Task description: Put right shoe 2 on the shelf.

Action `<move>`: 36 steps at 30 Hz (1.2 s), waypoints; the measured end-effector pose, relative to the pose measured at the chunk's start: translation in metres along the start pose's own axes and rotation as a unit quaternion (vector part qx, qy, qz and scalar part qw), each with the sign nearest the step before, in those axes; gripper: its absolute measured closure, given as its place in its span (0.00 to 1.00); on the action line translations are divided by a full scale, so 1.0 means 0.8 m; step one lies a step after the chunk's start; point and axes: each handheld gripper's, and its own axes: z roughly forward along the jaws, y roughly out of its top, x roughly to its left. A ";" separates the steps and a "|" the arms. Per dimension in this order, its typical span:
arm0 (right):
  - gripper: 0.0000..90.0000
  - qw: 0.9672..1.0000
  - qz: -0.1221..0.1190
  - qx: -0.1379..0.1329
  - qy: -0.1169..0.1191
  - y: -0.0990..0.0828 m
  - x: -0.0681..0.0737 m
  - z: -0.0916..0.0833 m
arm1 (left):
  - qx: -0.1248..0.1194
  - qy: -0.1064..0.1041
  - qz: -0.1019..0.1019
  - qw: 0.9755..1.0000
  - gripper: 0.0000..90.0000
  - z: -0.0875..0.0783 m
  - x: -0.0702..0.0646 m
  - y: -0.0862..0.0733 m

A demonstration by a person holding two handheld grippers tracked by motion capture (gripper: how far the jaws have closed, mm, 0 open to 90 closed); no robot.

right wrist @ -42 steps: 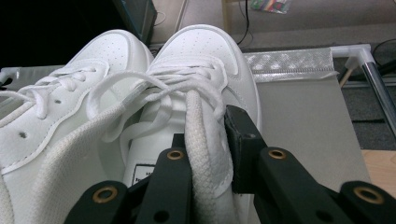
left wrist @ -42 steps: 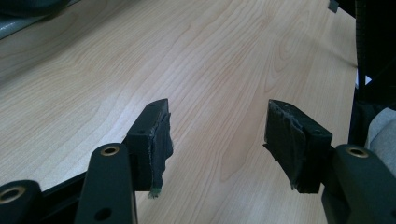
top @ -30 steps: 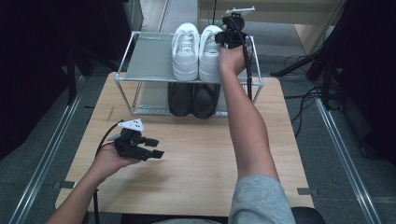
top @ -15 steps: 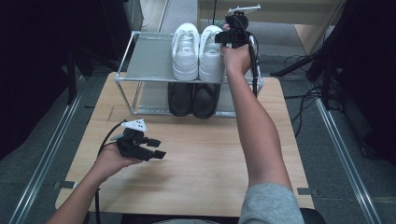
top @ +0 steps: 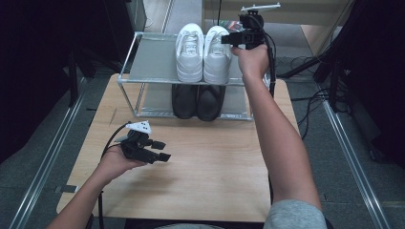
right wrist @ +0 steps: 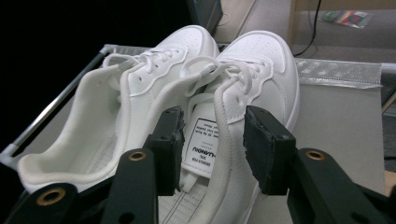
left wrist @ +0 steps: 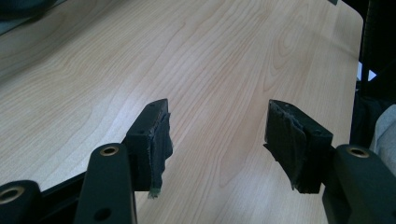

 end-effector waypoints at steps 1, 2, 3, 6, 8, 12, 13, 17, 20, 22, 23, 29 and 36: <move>0.63 1.000 -0.003 -0.001 0.003 -0.001 -0.001 -0.003 | 0.000 0.000 0.000 1.000 0.45 0.000 0.000 0.000; 0.62 1.000 -0.007 0.001 0.008 -0.003 -0.002 -0.005 | 0.002 0.000 0.002 1.000 0.45 0.001 0.001 0.001; 0.62 1.000 -0.008 0.002 0.012 -0.005 -0.003 -0.007 | 0.003 0.001 0.002 1.000 0.45 0.001 0.001 0.001; 0.59 0.999 -0.008 0.000 0.032 -0.010 -0.007 -0.015 | 0.004 -0.001 0.004 1.000 0.45 0.003 0.001 0.003; 0.58 0.999 -0.024 -0.002 0.035 -0.015 -0.007 -0.020 | 0.005 -0.002 0.006 1.000 0.45 0.005 0.001 0.004; 0.57 0.998 -0.039 0.006 0.045 -0.027 -0.009 -0.029 | 0.006 -0.004 0.008 1.000 0.45 0.008 0.000 0.005; 0.57 0.998 -0.039 0.006 0.045 -0.027 -0.009 -0.029 | 0.006 -0.005 0.008 1.000 0.45 0.008 0.000 0.006; 0.56 0.998 -0.040 0.000 0.056 -0.037 -0.016 -0.039 | 0.005 -0.007 0.009 1.000 0.45 0.010 0.001 0.009; 0.55 0.997 -0.047 0.009 0.060 -0.050 -0.020 -0.044 | 0.007 -0.009 0.009 1.000 0.45 0.012 0.003 0.012; 0.53 0.996 -0.061 0.012 0.058 -0.056 -0.021 -0.046 | 0.009 -0.010 0.009 1.000 0.45 0.012 0.004 0.013; 0.53 0.996 -0.067 0.013 0.065 -0.059 -0.021 -0.048 | 0.009 -0.010 0.009 1.000 0.45 0.012 0.004 0.013; 0.52 0.994 -0.075 0.018 0.078 -0.079 -0.026 -0.053 | 0.006 -0.011 0.008 1.000 0.45 0.016 0.005 0.016; 0.53 0.991 -0.083 0.024 0.102 -0.101 -0.027 -0.061 | 0.008 -0.012 0.006 1.000 0.45 0.019 0.009 0.019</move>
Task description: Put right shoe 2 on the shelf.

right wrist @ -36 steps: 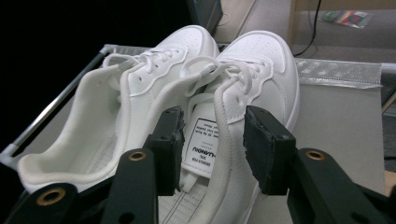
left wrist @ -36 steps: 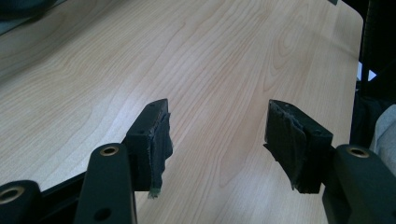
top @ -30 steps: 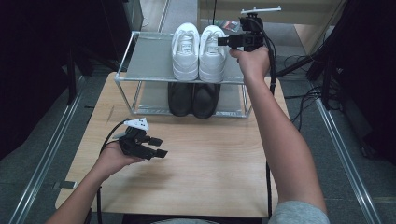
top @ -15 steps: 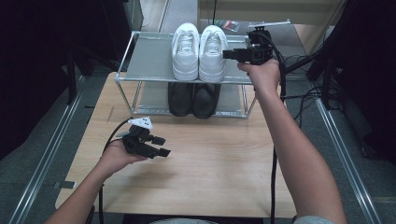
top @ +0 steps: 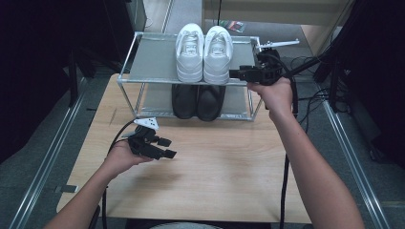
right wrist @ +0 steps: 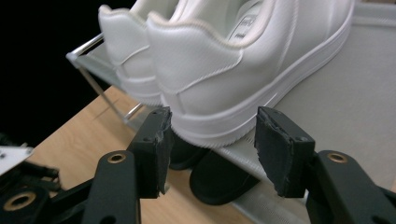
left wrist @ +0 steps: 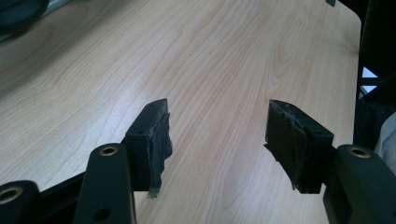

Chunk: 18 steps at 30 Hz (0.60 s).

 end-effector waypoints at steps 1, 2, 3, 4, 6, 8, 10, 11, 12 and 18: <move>0.53 1.000 -0.006 0.004 0.003 -0.006 0.002 -0.002 | 0.000 0.001 -0.001 1.000 0.45 0.000 0.000 0.000; 0.53 1.000 -0.008 0.005 0.006 -0.010 0.004 -0.003 | 0.000 -0.002 -0.001 1.000 0.45 0.002 0.001 0.002; 0.52 1.000 -0.010 0.006 0.008 -0.013 0.005 -0.004 | 0.001 -0.001 0.000 1.000 0.45 0.002 0.001 0.002; 0.52 1.000 -0.012 0.007 0.011 -0.017 0.006 -0.005 | 0.002 -0.001 0.001 1.000 0.45 0.003 0.002 0.003; 0.51 1.000 -0.014 0.006 0.017 -0.025 0.007 -0.007 | 0.002 -0.003 0.001 1.000 0.45 0.004 0.002 0.004; 0.51 1.000 -0.015 0.007 0.018 -0.029 0.007 -0.008 | 0.002 -0.003 0.001 1.000 0.45 0.004 0.003 0.005; 0.51 1.000 -0.014 0.007 0.023 -0.038 0.006 -0.009 | 0.003 -0.004 0.002 1.000 0.45 0.006 0.003 0.006; 0.51 1.000 -0.012 0.007 0.025 -0.043 0.006 -0.009 | 0.004 -0.004 0.001 1.000 0.45 0.006 0.003 0.006; 0.51 1.000 -0.007 0.005 0.030 -0.052 0.007 -0.010 | 0.005 -0.006 0.001 1.000 0.45 0.007 0.004 0.006; 0.52 1.000 -0.015 -0.003 0.021 -0.078 0.007 -0.014 | 0.008 -0.005 0.000 1.000 0.44 0.008 0.005 0.007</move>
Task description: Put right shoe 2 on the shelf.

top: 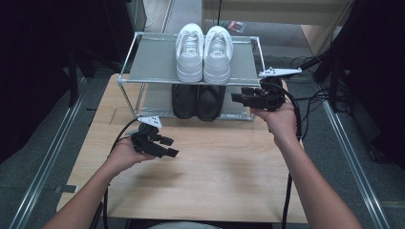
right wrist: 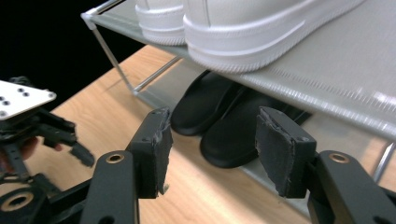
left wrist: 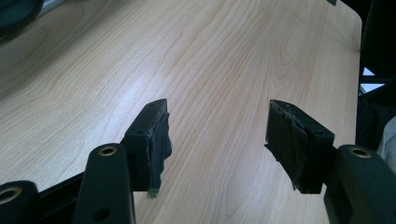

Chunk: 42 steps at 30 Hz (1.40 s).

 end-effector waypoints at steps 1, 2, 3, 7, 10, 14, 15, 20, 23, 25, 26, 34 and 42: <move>0.52 1.000 0.004 0.001 0.001 -0.004 -0.001 -0.001 | 0.000 0.001 -0.001 1.000 0.44 0.000 0.000 0.000; 0.52 1.000 0.004 0.004 0.002 -0.009 -0.001 -0.001 | 0.000 0.002 -0.001 1.000 0.44 0.000 0.000 0.000; 0.52 1.000 0.005 0.005 0.003 -0.013 -0.002 -0.001 | 0.000 0.002 -0.001 1.000 0.44 0.000 0.000 0.000; 0.51 1.000 0.012 0.006 0.009 -0.027 -0.004 -0.003 | 0.001 0.002 -0.003 1.000 0.44 -0.001 0.001 0.000; 0.51 0.999 0.023 0.001 0.026 -0.046 -0.004 -0.005 | 0.001 0.002 -0.003 1.000 0.44 0.000 0.001 0.000; 0.50 0.999 0.011 -0.005 0.031 -0.061 -0.001 -0.006 | 0.004 0.004 0.001 1.000 0.44 0.001 0.001 0.000; 0.50 0.999 0.006 -0.004 0.037 -0.071 0.002 -0.006 | 0.005 0.006 0.002 1.000 0.43 0.001 0.001 0.000; 0.50 0.999 -0.001 0.001 0.042 -0.091 0.008 -0.006 | 0.004 0.007 0.001 1.000 0.43 0.001 0.000 0.000; 0.50 0.999 -0.001 0.008 0.044 -0.113 0.010 -0.006 | 0.004 0.008 0.001 1.000 0.43 0.001 0.000 -0.001; 0.50 0.999 -0.001 0.007 0.044 -0.118 0.010 -0.007 | 0.004 0.009 0.002 1.000 0.43 0.001 0.000 -0.001; 0.49 0.999 0.001 0.008 0.044 -0.123 0.010 -0.007 | 0.004 0.009 0.003 1.000 0.43 0.001 0.000 -0.001; 0.49 0.999 0.005 0.008 0.041 -0.154 0.007 -0.014 | 0.003 0.008 0.001 1.000 0.42 0.001 0.001 -0.001; 0.48 0.999 0.000 0.019 0.031 -0.176 0.000 -0.016 | 0.003 0.013 0.003 1.000 0.42 0.001 0.000 -0.001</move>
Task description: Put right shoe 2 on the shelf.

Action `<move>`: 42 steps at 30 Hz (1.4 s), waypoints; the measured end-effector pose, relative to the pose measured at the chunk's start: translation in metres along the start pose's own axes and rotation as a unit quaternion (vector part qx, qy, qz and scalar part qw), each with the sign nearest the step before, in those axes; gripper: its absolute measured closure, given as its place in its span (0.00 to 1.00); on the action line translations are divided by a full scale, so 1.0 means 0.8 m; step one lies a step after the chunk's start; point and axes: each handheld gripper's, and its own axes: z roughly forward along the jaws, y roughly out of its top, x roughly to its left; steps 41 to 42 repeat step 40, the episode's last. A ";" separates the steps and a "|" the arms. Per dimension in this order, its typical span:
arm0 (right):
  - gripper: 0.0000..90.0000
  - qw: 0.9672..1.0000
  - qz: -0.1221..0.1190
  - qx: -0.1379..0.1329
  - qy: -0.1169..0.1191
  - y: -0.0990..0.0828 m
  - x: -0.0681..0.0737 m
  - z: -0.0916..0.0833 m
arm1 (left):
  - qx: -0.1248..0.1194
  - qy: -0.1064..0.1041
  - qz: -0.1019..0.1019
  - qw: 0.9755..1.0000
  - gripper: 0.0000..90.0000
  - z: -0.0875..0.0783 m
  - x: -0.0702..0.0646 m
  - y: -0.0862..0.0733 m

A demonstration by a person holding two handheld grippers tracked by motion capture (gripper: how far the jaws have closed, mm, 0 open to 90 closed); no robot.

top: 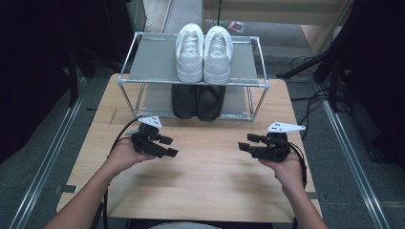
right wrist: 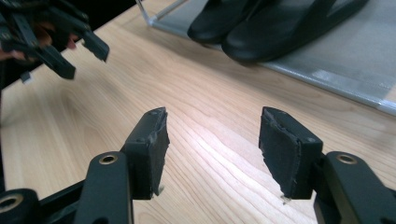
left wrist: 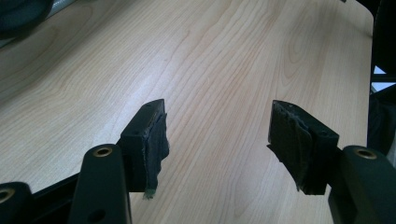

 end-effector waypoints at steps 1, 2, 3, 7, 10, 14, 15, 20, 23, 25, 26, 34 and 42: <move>0.48 1.000 0.000 0.001 -0.002 -0.002 0.000 0.000 | 0.000 0.000 0.000 1.000 0.42 0.000 0.000 0.000; 0.48 1.000 0.000 0.001 -0.002 -0.002 0.000 0.000 | -0.002 0.000 0.000 1.000 0.42 0.000 0.000 0.000; 0.48 1.000 -0.001 0.010 -0.007 -0.005 0.000 0.001 | -0.004 0.002 0.005 1.000 0.42 -0.001 0.000 0.000; 0.48 1.000 -0.014 0.018 -0.014 -0.010 0.000 0.004 | -0.005 0.004 0.006 1.000 0.41 -0.002 -0.001 0.000; 0.48 0.999 -0.013 0.025 -0.019 -0.016 -0.002 0.010 | -0.005 0.005 0.009 1.000 0.41 -0.001 -0.002 0.000; 0.49 0.999 -0.008 0.029 -0.016 -0.017 -0.006 0.020 | -0.008 0.003 0.014 1.000 0.41 0.000 -0.005 0.002; 0.49 0.999 -0.008 0.029 -0.016 -0.017 -0.006 0.020 | -0.008 0.003 0.014 1.000 0.41 0.000 -0.005 0.002; 0.48 0.999 -0.019 0.030 -0.017 -0.016 -0.004 0.027 | -0.004 0.002 0.015 1.000 0.40 0.002 -0.008 0.001; 0.48 0.999 -0.028 0.029 -0.016 -0.015 -0.002 0.028 | -0.004 0.004 0.014 1.000 0.40 0.002 -0.008 -0.001; 0.48 0.999 -0.030 0.027 -0.018 -0.014 -0.001 0.029 | -0.005 0.003 0.013 1.000 0.40 0.002 -0.008 -0.002; 0.48 0.999 -0.032 0.029 -0.018 -0.014 -0.002 0.030 | -0.004 0.005 0.013 1.000 0.40 0.002 -0.009 -0.003; 0.47 0.999 -0.023 0.027 -0.018 -0.014 -0.005 0.030 | -0.002 0.007 0.007 1.000 0.39 0.004 -0.008 -0.004; 0.30 0.997 -0.010 0.062 -0.034 -0.021 -0.004 0.046 | 0.030 0.021 0.018 0.999 0.34 0.023 -0.013 -0.007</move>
